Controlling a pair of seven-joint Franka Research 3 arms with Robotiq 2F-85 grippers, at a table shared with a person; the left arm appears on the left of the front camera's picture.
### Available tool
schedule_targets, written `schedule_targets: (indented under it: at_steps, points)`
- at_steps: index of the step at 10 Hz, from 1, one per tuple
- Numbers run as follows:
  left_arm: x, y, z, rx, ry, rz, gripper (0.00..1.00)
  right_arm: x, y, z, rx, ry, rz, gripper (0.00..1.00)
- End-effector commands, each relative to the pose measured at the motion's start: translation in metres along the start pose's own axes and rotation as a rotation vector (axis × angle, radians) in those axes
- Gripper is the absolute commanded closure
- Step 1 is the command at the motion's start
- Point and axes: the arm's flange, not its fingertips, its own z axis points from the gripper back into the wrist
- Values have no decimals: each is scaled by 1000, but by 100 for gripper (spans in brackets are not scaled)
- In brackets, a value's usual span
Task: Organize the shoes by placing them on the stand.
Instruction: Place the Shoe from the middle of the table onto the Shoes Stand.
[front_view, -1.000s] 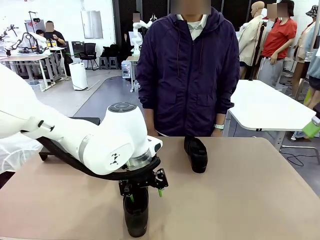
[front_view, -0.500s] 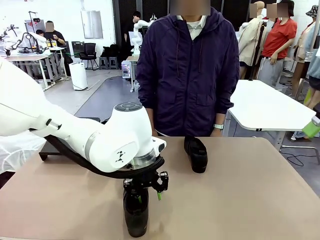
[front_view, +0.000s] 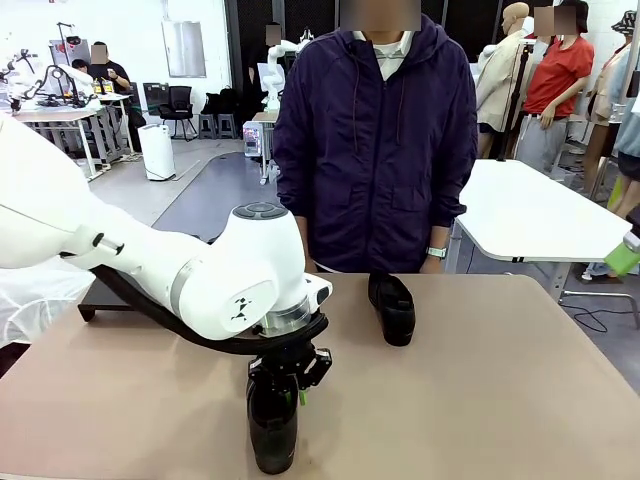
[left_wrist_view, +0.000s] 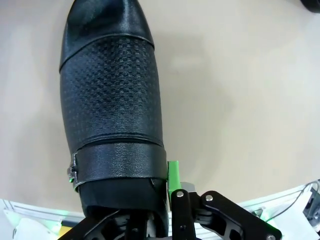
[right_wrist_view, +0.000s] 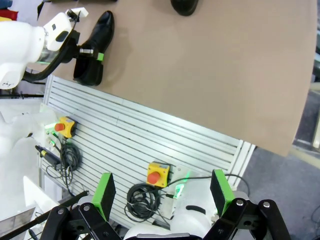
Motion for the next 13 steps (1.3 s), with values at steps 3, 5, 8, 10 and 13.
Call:
schedule_targets:
  at_steps: [3,5,8,10,13]
  points:
    - [0,-9,15,93,-27,18,100,0,1,1,22,-1,25,0]
    - [-19,-12,51,119,-22,-29,100,0,1,1,22,-1,25,0]
    - [-67,0,139,168,-66,-179,100,0,1,1,22,-1,25,0]
    - [-82,19,174,135,-212,-128,100,0,1,1,22,-1,25,0]
    - [-84,69,192,-4,-363,89,100,0,1,1,22,-1,25,0]
